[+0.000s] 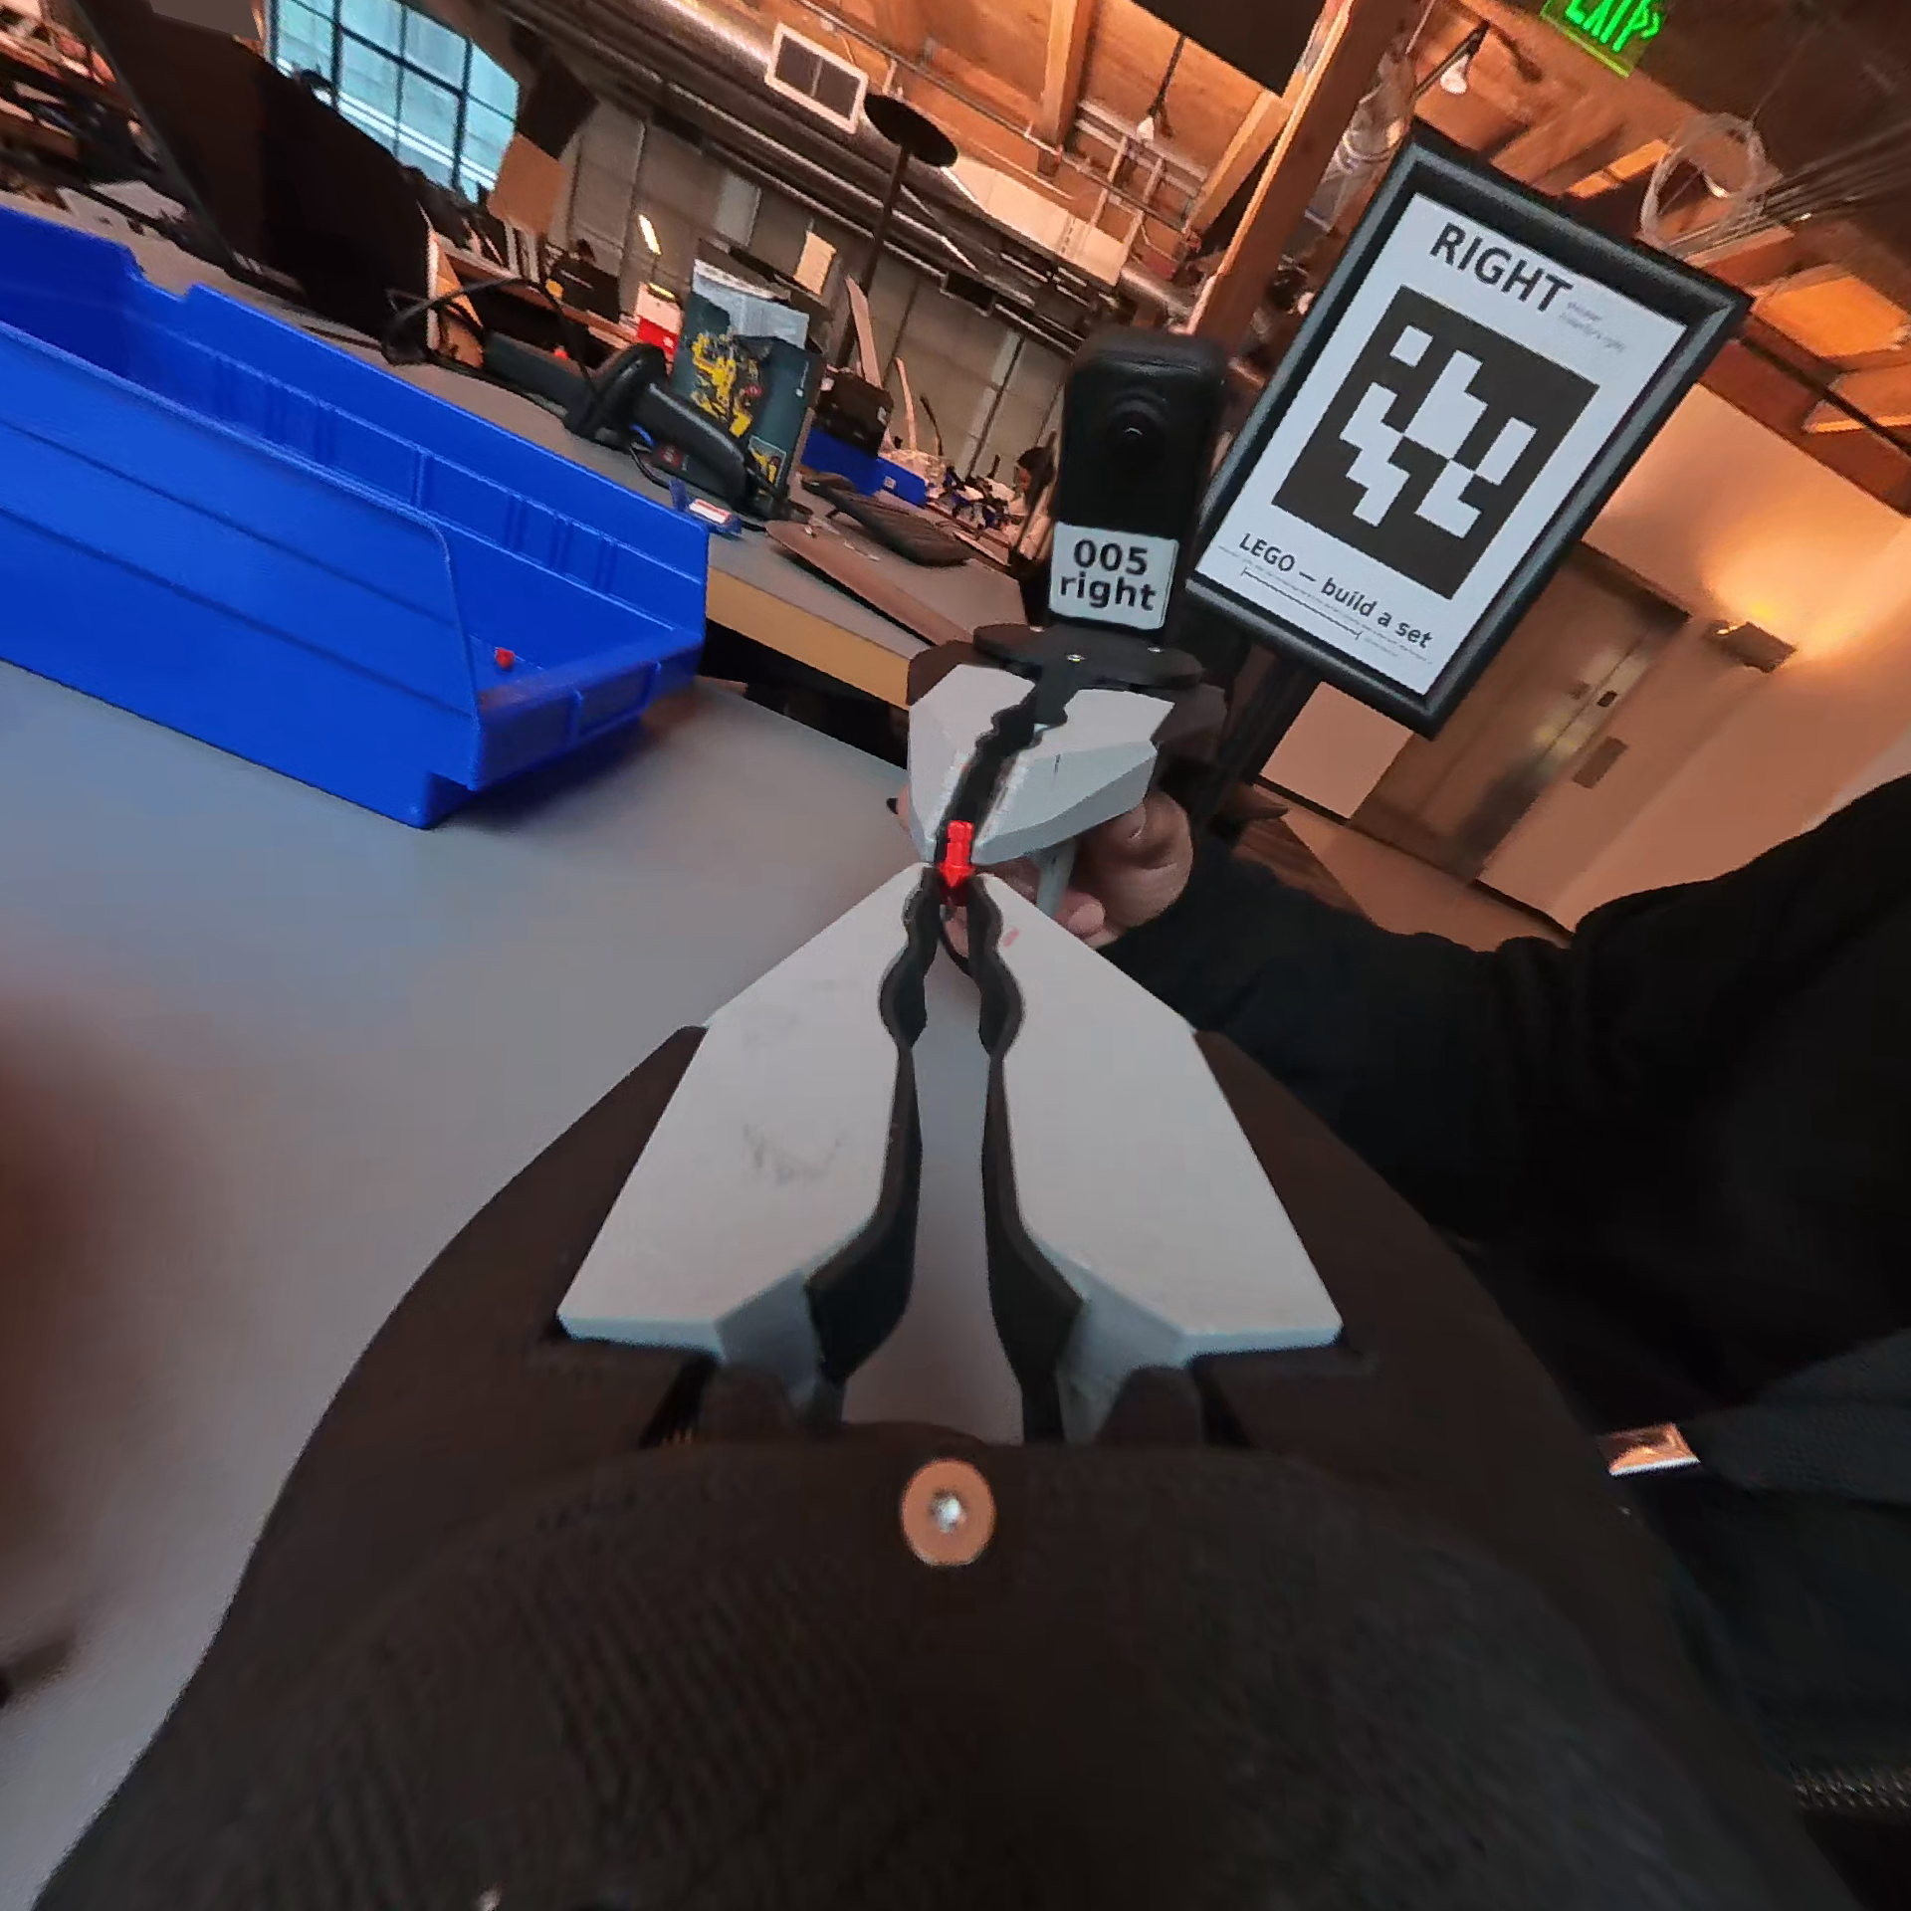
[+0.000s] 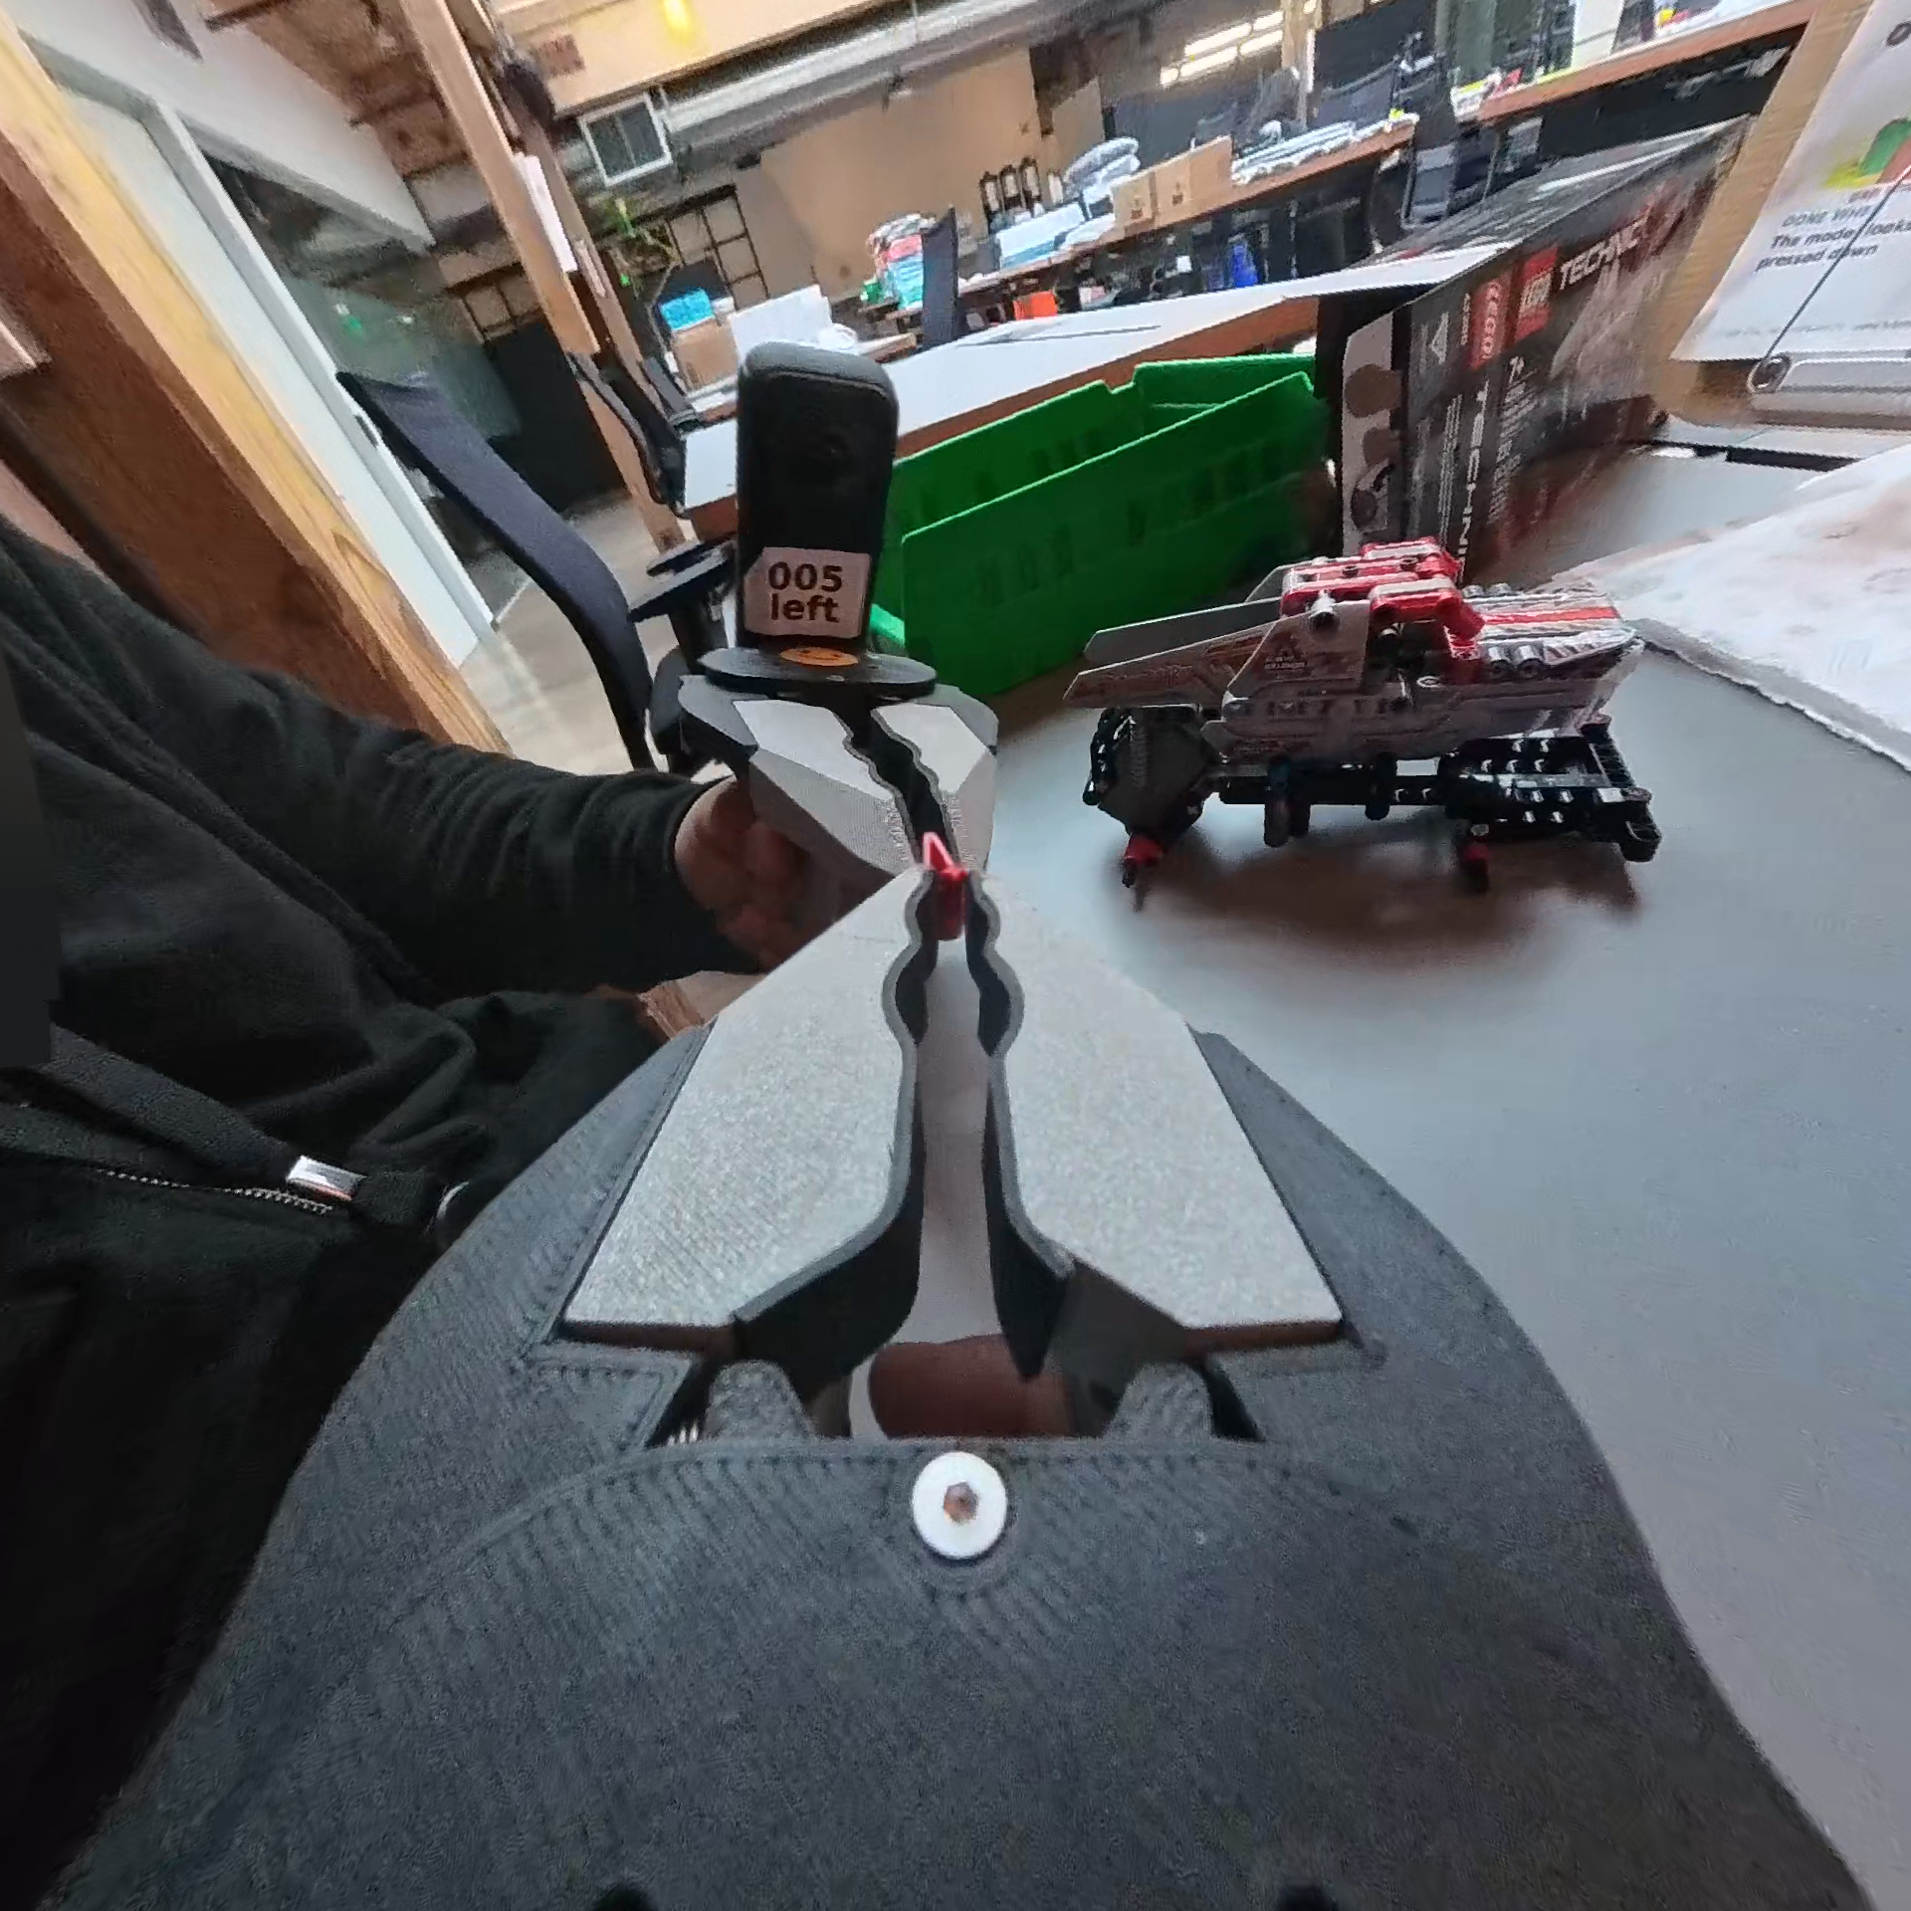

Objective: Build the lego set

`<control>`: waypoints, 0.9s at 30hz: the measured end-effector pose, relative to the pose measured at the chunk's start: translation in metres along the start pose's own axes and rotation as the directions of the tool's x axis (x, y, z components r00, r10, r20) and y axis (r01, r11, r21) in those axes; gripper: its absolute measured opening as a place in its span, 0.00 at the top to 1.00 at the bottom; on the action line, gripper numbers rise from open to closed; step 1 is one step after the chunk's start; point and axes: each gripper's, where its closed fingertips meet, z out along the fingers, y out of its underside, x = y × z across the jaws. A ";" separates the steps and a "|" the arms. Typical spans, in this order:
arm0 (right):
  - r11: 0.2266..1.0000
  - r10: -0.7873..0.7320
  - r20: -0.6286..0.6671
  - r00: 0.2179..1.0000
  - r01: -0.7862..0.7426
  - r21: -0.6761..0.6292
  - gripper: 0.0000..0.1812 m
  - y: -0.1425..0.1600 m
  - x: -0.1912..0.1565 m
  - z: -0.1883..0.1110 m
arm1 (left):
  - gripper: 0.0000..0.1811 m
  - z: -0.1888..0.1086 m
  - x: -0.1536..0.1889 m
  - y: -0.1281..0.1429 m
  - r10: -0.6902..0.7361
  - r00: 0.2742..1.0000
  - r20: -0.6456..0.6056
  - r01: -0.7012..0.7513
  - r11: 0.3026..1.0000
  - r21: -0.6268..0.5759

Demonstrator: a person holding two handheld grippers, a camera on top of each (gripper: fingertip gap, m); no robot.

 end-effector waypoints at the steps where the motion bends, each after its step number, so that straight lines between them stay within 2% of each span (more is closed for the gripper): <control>1: 1.000 0.007 -0.008 1.000 -0.007 0.008 1.00 -0.001 0.001 0.000 | 0.99 0.000 -0.001 0.000 0.010 1.000 0.014 -0.010 1.000 -0.001; 7: 0.965 0.207 0.017 0.978 -0.207 0.161 1.00 -0.010 0.012 0.005 | 1.00 0.001 -0.008 0.004 0.055 0.994 0.096 -0.051 0.998 -0.038; 10: 0.905 0.273 0.066 0.960 -0.280 0.321 1.00 -0.038 0.022 -0.011 | 1.00 0.007 -0.004 0.016 0.072 0.994 0.083 -0.062 0.991 -0.116; 15: 0.965 0.200 -0.029 0.979 -0.192 0.180 1.00 -0.023 0.026 -0.006 | 1.00 0.004 -0.017 0.012 0.098 0.978 0.183 -0.079 0.991 -0.109; 17: 0.990 0.115 -0.118 0.986 -0.105 0.094 0.93 -0.012 0.031 -0.007 | 1.00 -0.001 -0.025 0.009 0.170 0.953 0.250 -0.143 0.982 -0.124; 19: 0.999 0.009 -0.165 0.986 -0.003 0.034 0.93 -0.008 0.028 -0.006 | 0.99 0.000 -0.026 0.012 0.195 0.946 0.261 -0.160 0.976 -0.150; 23: 0.975 -0.209 -0.252 0.945 0.182 -0.127 0.93 0.007 0.027 0.008 | 1.00 0.004 -0.022 0.015 0.179 0.953 0.246 -0.144 0.977 -0.157; 24: 0.962 -0.260 -0.265 0.929 0.225 -0.158 0.98 0.010 0.027 0.010 | 0.99 0.004 -0.024 0.017 0.188 0.948 0.256 -0.147 0.974 -0.173; 27: 0.941 -0.329 -0.293 0.898 0.286 -0.181 0.99 0.009 0.026 0.012 | 0.99 0.001 -0.026 0.015 0.279 0.919 0.278 -0.227 0.952 -0.204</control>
